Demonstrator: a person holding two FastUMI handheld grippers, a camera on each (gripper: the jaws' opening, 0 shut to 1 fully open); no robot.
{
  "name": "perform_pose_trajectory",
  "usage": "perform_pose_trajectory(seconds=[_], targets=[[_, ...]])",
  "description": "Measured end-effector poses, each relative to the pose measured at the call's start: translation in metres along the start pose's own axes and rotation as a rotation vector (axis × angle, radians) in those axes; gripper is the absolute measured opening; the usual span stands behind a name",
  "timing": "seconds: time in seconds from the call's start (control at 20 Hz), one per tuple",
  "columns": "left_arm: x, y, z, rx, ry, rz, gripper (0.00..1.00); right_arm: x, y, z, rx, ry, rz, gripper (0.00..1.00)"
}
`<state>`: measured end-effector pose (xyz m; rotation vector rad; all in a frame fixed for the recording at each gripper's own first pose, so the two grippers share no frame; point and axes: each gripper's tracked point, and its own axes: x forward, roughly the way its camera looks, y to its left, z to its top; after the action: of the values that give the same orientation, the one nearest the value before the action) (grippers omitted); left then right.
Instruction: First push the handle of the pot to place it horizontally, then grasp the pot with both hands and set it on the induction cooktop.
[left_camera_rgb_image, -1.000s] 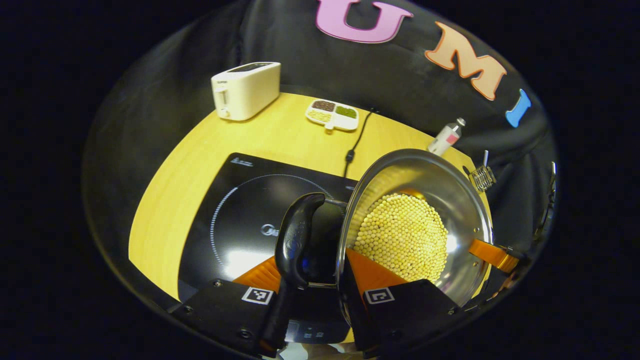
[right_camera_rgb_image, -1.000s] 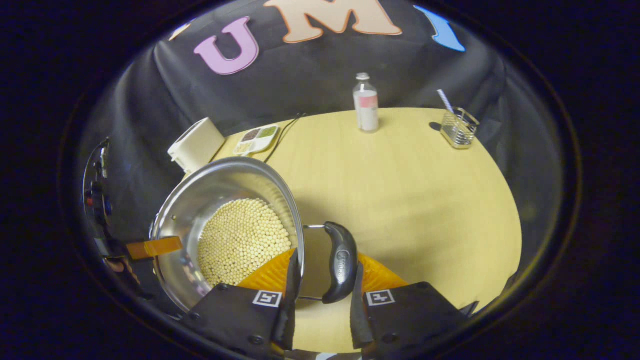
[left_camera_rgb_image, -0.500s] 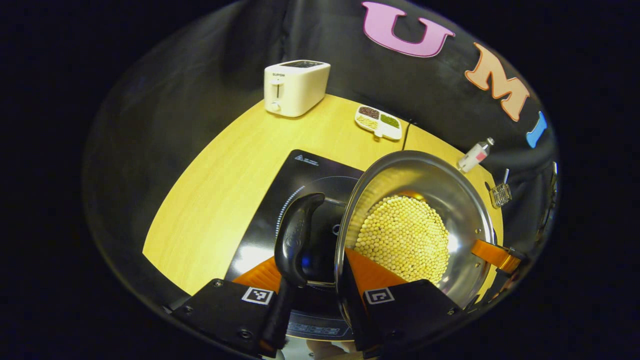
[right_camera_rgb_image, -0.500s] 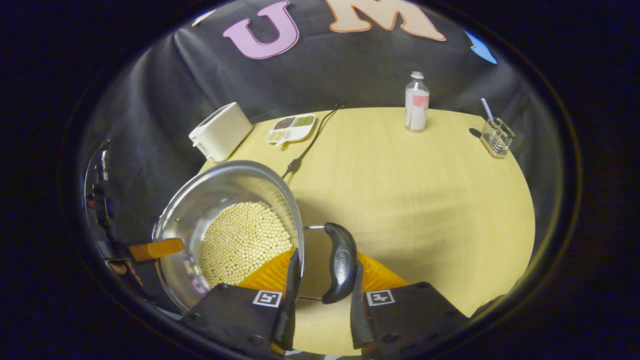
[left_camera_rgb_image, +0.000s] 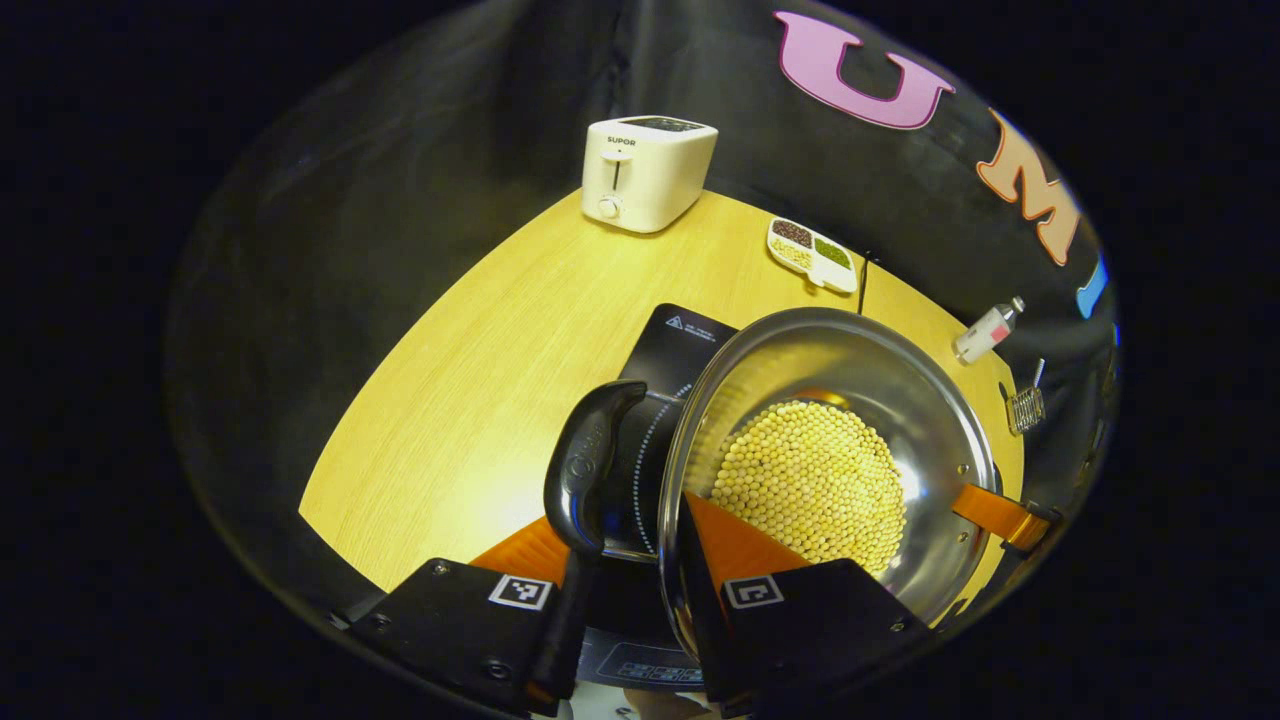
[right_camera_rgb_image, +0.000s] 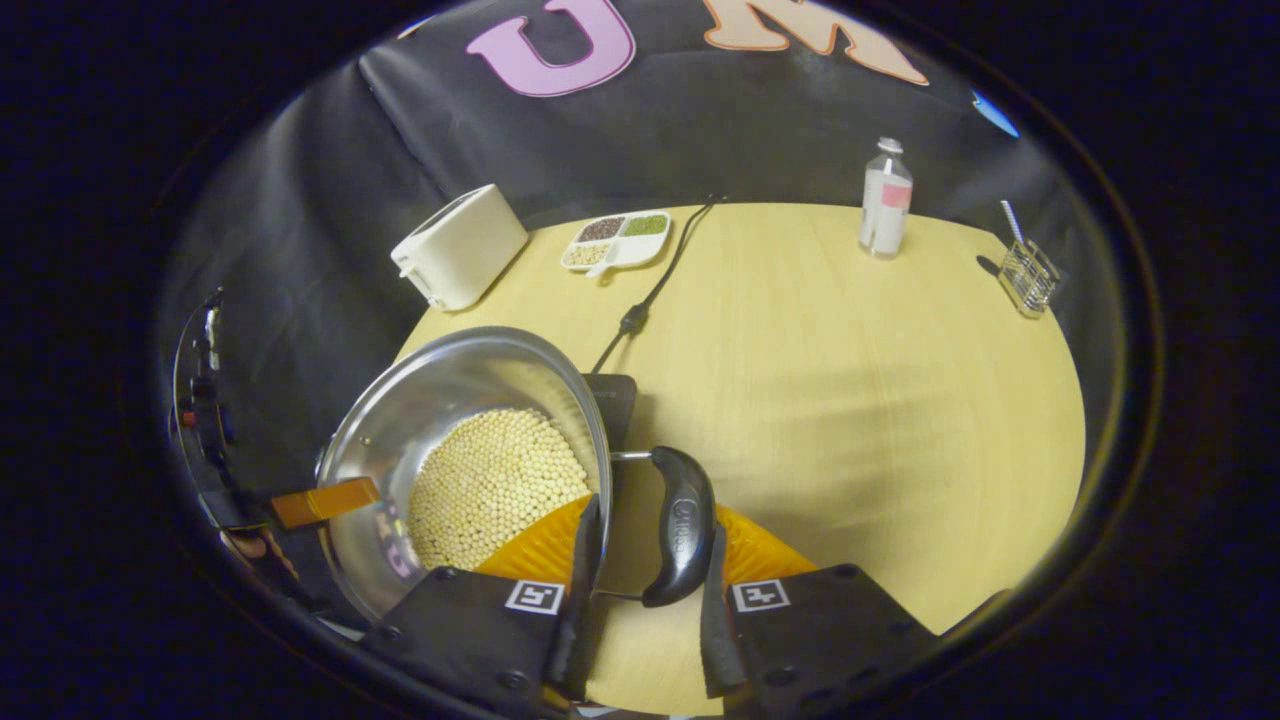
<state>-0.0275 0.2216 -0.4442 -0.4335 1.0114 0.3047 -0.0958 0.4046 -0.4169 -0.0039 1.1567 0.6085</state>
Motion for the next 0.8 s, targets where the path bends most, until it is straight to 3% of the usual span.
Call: perform_pose_trajectory(seconds=[0.1, 0.3, 0.35, 0.55, 0.6, 0.75, 0.8], targets=[[0.003, 0.006, 0.005, -0.010, 0.001, 0.003, 0.48, 0.003, 0.006, -0.001, -0.005, 0.008, 0.004, 0.46], [0.008, 0.014, 0.011, -0.011, 0.003, -0.001, 0.51, 0.006, 0.014, -0.004, -0.003, 0.016, 0.012, 0.46], [0.009, 0.016, 0.013, -0.016, 0.000, -0.002, 0.48, 0.006, 0.016, -0.006, -0.002, 0.020, 0.014, 0.41], [0.013, 0.021, 0.015, -0.032, 0.010, -0.013, 0.49, 0.006, 0.024, -0.008, 0.002, 0.021, 0.019, 0.46], [0.013, 0.021, 0.017, -0.024, 0.008, -0.017, 0.49, 0.007, 0.024, -0.008, 0.005, 0.023, 0.021, 0.41], [0.015, 0.023, 0.015, -0.006, 0.013, -0.020, 0.50, 0.007, 0.025, -0.007, 0.021, 0.018, 0.027, 0.41], [0.015, 0.023, 0.015, 0.002, 0.007, -0.020, 0.53, 0.007, 0.026, -0.007, 0.027, 0.017, 0.029, 0.46]])
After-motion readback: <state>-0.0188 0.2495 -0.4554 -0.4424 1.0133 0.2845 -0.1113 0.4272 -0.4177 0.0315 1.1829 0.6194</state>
